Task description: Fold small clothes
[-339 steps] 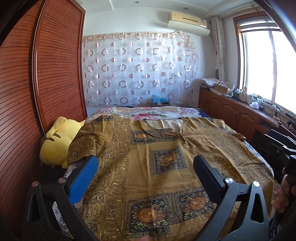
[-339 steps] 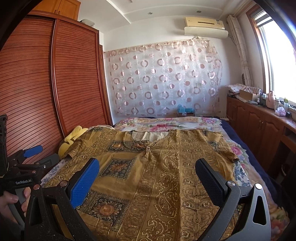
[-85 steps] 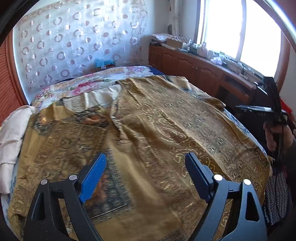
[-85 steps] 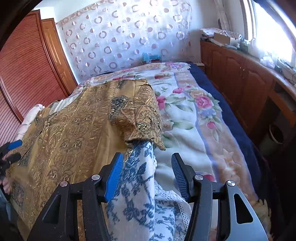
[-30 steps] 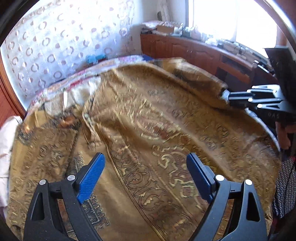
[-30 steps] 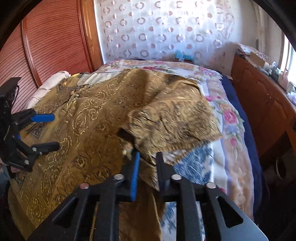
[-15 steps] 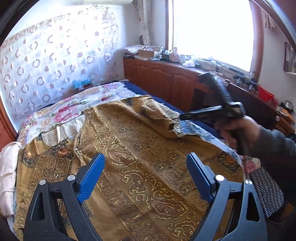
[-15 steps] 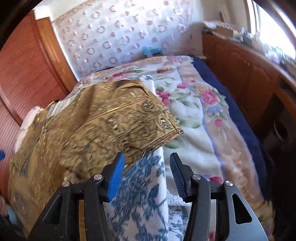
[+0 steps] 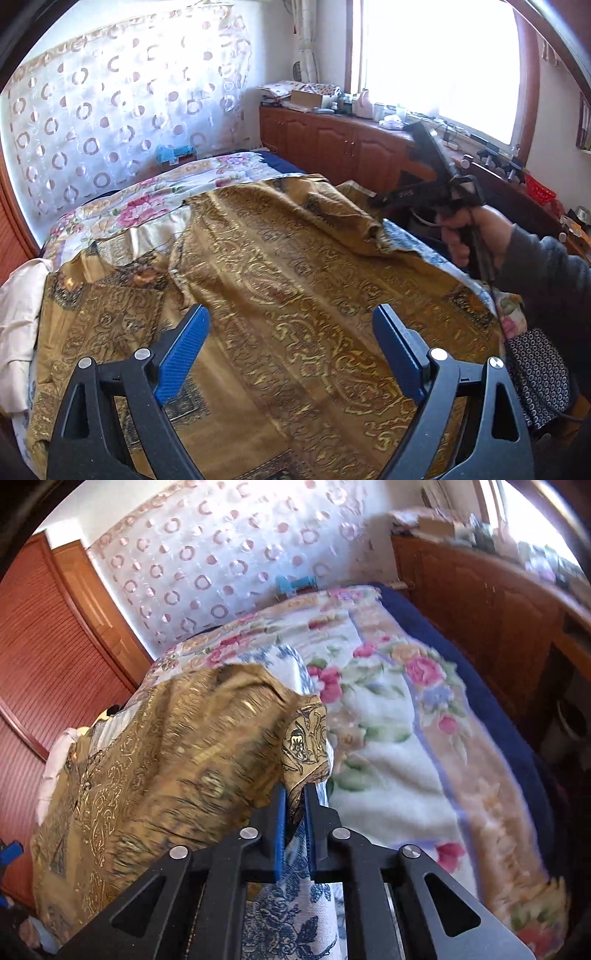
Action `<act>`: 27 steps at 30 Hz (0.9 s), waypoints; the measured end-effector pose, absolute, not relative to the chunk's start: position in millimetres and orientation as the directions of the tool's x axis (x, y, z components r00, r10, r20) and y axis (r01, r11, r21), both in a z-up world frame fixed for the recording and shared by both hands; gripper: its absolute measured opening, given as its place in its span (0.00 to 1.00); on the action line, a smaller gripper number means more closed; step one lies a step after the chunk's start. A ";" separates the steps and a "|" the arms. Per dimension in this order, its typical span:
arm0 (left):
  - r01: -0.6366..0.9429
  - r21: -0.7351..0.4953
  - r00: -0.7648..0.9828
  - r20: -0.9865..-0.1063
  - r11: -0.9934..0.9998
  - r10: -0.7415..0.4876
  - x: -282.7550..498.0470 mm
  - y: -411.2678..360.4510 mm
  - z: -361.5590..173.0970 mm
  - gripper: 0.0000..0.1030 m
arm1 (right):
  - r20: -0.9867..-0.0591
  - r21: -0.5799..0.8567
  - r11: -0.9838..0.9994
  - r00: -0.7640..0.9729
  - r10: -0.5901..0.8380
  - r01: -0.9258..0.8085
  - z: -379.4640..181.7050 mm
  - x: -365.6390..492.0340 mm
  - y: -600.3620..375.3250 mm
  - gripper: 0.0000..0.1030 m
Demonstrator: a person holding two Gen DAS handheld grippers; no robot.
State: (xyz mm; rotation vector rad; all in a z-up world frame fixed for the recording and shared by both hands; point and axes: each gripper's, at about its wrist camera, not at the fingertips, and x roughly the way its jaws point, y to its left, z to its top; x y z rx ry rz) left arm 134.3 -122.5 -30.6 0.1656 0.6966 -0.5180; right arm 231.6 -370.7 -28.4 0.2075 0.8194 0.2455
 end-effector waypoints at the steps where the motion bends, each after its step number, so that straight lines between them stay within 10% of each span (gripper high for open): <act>1: 0.503 -0.025 0.649 -0.649 0.864 -0.396 134.5 -119.6 -31.1 0.88 | -0.681 0.259 0.954 0.672 0.290 -0.149 -21.2 228.1 -366.2 0.08; 13: 0.425 -0.058 0.674 -0.646 0.903 -0.359 139.5 -74.0 -35.8 0.88 | -0.560 0.159 0.841 0.654 0.508 -0.517 69.6 194.1 -233.5 0.07; 17: 0.400 -0.058 0.683 -0.647 0.914 -0.340 140.5 -60.2 -38.2 0.88 | -0.588 0.081 0.839 0.653 0.476 -0.538 65.8 193.7 -205.0 0.44; 27: 0.338 -0.089 0.691 -0.653 0.937 -0.311 145.8 -25.3 -48.5 0.88 | -0.692 0.040 0.894 0.633 0.347 -0.447 23.4 202.4 -218.3 0.44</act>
